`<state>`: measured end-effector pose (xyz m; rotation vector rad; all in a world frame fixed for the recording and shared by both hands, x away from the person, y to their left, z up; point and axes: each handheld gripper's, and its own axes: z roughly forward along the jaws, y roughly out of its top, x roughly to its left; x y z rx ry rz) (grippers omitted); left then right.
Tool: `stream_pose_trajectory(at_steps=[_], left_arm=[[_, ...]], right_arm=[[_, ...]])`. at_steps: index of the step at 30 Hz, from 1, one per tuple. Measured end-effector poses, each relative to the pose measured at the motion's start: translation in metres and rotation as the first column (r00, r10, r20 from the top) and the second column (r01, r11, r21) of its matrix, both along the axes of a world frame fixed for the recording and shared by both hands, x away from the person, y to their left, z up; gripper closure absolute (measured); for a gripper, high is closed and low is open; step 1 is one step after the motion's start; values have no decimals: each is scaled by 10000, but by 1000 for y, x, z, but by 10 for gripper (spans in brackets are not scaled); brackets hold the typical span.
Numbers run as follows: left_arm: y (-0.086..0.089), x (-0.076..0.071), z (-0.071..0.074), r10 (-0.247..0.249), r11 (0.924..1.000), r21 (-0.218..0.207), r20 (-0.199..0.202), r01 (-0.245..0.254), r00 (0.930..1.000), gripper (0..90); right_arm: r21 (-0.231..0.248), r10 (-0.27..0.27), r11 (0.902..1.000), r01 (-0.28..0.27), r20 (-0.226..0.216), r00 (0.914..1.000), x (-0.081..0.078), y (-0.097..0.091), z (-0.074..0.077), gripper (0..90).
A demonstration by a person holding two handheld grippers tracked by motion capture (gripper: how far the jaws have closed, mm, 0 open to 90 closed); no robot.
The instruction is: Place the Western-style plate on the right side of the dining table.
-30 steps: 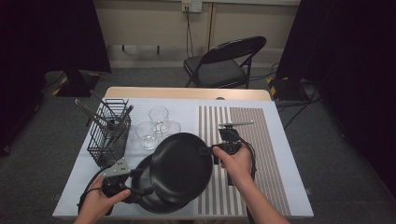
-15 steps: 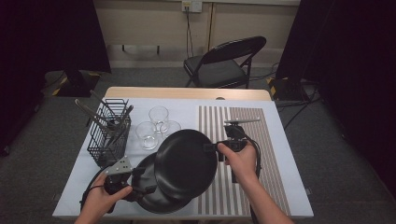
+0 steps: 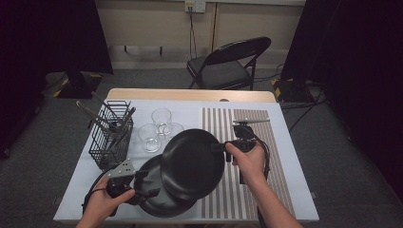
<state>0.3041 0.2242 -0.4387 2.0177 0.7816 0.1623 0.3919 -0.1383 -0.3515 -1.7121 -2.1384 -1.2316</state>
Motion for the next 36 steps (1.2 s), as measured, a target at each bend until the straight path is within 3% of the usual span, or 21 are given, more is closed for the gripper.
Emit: stream_pose_trajectory(at_steps=[36], left_arm=[[-3,1,-1,-23,9999,102,-160,25,9999,164]], right_arm=[[126,-786,9968,789,-236,9966,9,-32,5,802]])
